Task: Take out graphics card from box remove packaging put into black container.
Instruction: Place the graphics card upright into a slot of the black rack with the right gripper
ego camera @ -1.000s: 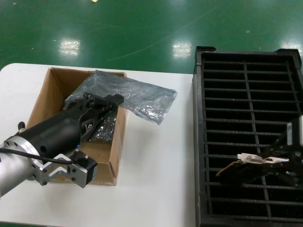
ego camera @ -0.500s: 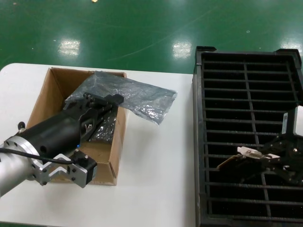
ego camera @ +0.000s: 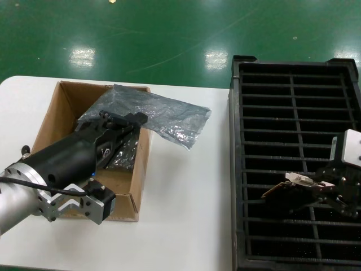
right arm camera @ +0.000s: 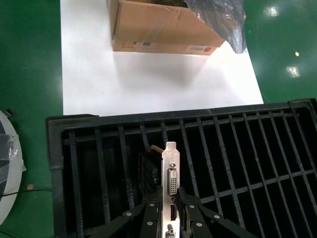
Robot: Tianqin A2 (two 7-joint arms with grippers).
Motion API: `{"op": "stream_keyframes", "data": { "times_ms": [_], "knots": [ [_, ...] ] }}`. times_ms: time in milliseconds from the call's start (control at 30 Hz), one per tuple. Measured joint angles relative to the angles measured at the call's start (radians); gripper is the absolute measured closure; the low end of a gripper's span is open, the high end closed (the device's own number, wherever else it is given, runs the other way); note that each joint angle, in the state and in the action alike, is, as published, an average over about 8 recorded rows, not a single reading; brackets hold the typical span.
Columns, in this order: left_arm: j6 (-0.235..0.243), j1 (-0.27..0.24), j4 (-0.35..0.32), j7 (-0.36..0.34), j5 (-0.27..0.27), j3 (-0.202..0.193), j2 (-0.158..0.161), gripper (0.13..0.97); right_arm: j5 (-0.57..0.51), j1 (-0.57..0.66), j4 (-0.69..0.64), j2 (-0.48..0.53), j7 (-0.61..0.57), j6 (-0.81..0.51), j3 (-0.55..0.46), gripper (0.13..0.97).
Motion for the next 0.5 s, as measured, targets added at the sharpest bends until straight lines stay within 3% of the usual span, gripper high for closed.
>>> {"op": "stream_keyframes", "data": {
  "times_ms": [500],
  "knots": [
    [0.0,0.0,0.0,0.0,0.0,0.0,0.0,0.957,-0.018,-0.031,-0.006,0.002,-0.033,0.011,0.013,0.907]
  ]
}}
